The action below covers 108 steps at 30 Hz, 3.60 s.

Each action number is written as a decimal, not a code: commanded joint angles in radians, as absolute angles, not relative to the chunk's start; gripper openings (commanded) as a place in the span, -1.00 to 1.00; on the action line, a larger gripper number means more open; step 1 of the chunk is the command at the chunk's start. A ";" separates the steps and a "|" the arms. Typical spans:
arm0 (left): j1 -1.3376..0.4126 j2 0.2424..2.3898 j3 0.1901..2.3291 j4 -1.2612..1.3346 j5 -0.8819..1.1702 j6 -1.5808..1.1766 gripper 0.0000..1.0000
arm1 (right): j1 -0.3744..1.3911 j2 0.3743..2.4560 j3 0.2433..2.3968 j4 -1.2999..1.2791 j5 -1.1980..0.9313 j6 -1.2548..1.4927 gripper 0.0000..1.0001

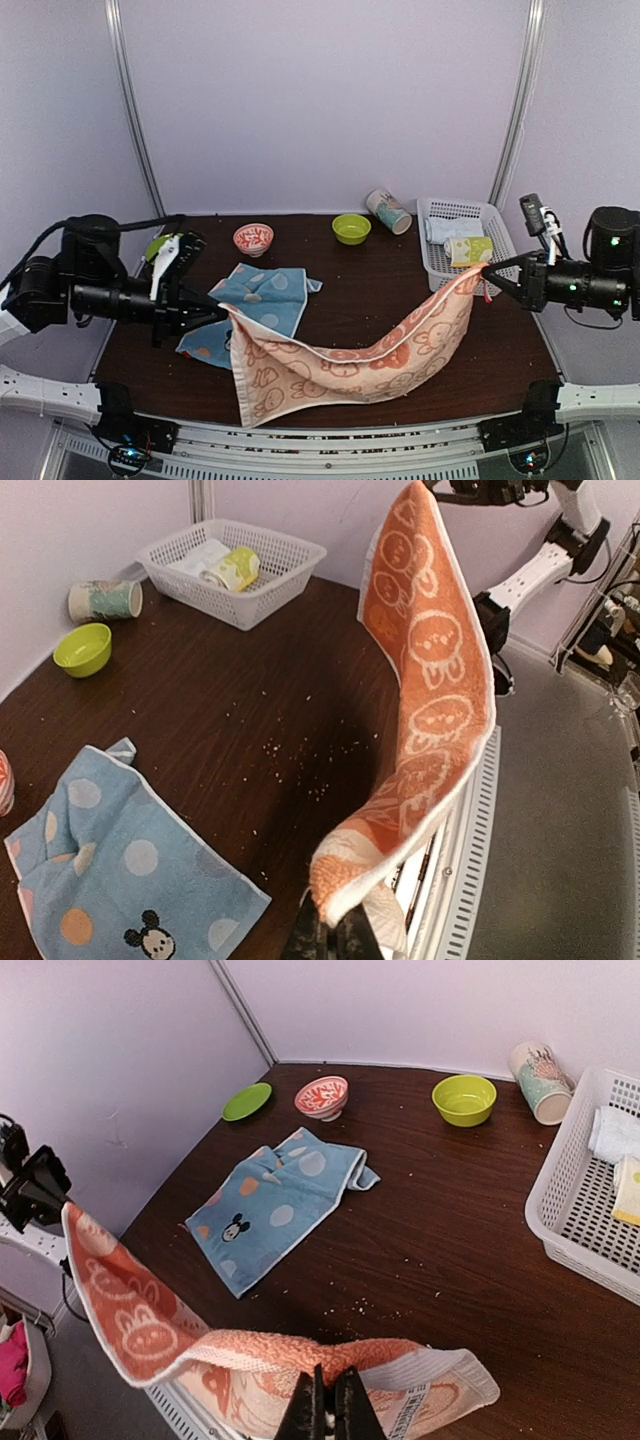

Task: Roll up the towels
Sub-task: Flatten out the towel at the center of the board, then fold the towel at the center of the board.

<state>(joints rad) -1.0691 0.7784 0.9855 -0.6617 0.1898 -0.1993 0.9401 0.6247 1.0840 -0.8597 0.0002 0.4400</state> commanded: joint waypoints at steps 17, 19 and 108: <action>-0.739 0.981 1.080 -0.485 0.424 -0.085 -1.00 | 0.549 0.854 0.970 -0.474 -0.348 0.324 -1.00; -0.754 0.912 1.047 -0.500 0.415 -0.114 -1.00 | 0.551 0.795 0.980 -0.550 -0.385 0.301 -1.00; -0.730 1.198 0.685 -0.172 0.159 0.255 -1.00 | 0.405 0.975 0.543 -0.341 -0.239 0.603 -1.00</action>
